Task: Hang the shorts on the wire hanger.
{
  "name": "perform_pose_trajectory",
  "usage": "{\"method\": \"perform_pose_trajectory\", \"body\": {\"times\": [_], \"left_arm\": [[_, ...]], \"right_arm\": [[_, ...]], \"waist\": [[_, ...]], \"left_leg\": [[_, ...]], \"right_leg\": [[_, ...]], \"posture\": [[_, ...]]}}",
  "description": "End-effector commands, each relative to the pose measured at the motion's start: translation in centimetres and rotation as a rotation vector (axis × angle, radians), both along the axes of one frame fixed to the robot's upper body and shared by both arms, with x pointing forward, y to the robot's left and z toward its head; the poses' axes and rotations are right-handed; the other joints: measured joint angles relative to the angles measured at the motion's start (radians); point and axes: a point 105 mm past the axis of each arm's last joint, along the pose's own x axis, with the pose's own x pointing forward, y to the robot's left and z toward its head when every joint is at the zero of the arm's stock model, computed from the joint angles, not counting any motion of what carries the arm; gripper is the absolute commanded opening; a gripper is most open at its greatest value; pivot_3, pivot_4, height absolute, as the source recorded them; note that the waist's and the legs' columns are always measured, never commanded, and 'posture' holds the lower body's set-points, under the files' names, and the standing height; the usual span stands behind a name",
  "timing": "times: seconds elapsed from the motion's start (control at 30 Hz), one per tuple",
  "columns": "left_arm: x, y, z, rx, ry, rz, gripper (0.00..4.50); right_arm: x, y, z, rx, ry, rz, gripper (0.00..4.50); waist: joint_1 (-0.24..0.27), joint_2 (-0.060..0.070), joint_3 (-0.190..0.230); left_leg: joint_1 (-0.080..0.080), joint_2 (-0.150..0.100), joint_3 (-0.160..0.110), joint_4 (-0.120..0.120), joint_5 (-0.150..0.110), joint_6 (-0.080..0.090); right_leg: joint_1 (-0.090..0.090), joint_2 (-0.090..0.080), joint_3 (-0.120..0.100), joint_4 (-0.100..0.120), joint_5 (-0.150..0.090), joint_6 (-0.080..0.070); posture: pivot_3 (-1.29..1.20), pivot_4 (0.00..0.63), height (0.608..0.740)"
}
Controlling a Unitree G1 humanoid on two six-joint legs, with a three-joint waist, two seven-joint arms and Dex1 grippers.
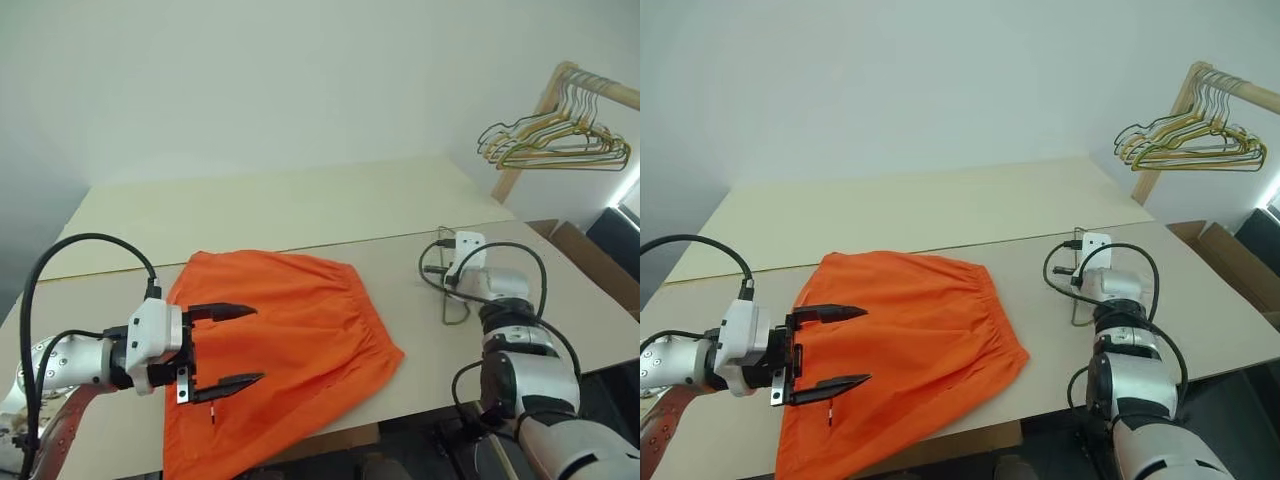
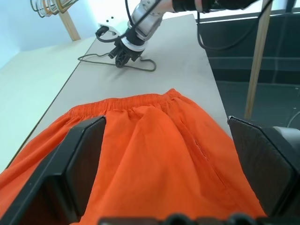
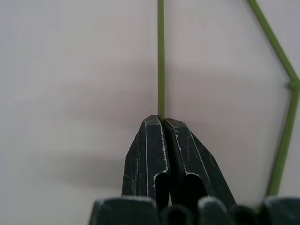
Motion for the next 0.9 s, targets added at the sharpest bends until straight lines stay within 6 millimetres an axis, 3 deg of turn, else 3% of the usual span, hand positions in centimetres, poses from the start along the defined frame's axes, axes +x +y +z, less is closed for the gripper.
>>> {"method": "perform_pose_trajectory", "body": {"times": [0.03,0.17,0.23,0.37,0.47,0.63,0.9], "left_arm": [[1.6,0.1,1.6,-0.166,0.041,0.122,4.5],[3.4,0.1,2.3,-0.356,0.132,0.222,4.5],[5.4,-0.1,3.3,-0.494,0.139,0.288,4.5],[8.9,-0.8,5.0,-0.697,0.205,0.365,4.5],[10.5,-1.3,6.7,-0.813,0.219,0.376,4.5],[11.9,-1.9,8.0,-0.853,0.194,0.406,4.5],[11.8,-2.4,9.2,-0.876,0.18,0.363,4.5]], "right_arm": [[1.1,2.8,7.3,-0.094,-0.307,0.186,0.02],[-1.0,6.8,10.5,-0.21,-0.524,0.426,0.02],[-2.9,9.7,12.2,-0.295,-0.716,0.529,0.02],[-6.4,14.2,13.5,-0.343,-0.926,0.738,0.02],[-7.9,16.3,14.6,-0.347,-1.03,0.831,0.02],[-9.5,18.5,15.7,-0.354,-1.149,0.923,0.02],[-10.7,20.1,14.1,-0.404,-1.146,1.083,0.02]], "waist": [[0.007,0.003,0.002],[0.017,0.004,0.002],[0.025,0.003,0.002],[0.045,0.001,0.002],[0.047,0.0,0.002],[0.044,-0.005,0.003],[0.048,-0.008,0.005]], "left_leg": [[-0.001,0.0,0.0,0.0,0.0,0.0],[-0.004,0.0,-0.001,0.0,0.0,0.0],[-0.004,-0.001,-0.001,0.0,0.0,0.0],[-0.003,-0.002,-0.002,0.002,0.001,-0.002],[-0.002,-0.003,-0.002,0.002,0.001,-0.003],[-0.002,-0.003,-0.001,0.001,0.005,-0.009],[-0.002,-0.003,-0.001,0.002,0.005,-0.009]], "right_leg": [[-0.001,0.0,0.0,0.0,0.0,0.0],[-0.005,0.0,0.0,0.001,0.0,0.001],[-0.005,0.0,0.0,0.001,0.0,0.002],[-0.003,0.0,-0.001,0.001,0.0,0.002],[-0.002,0.0,0.0,0.001,0.0,0.003],[-0.003,0.0,0.0,-0.001,0.0,0.003],[-0.002,0.001,0.0,-0.001,0.0,0.003]], "posture": [[0.05,0.0,0.74],[0.04,0.0,0.74],[0.04,0.0,0.74],[0.04,0.0,0.74],[0.05,0.0,0.74],[0.04,0.0,0.74],[0.05,0.0,0.74]]}}
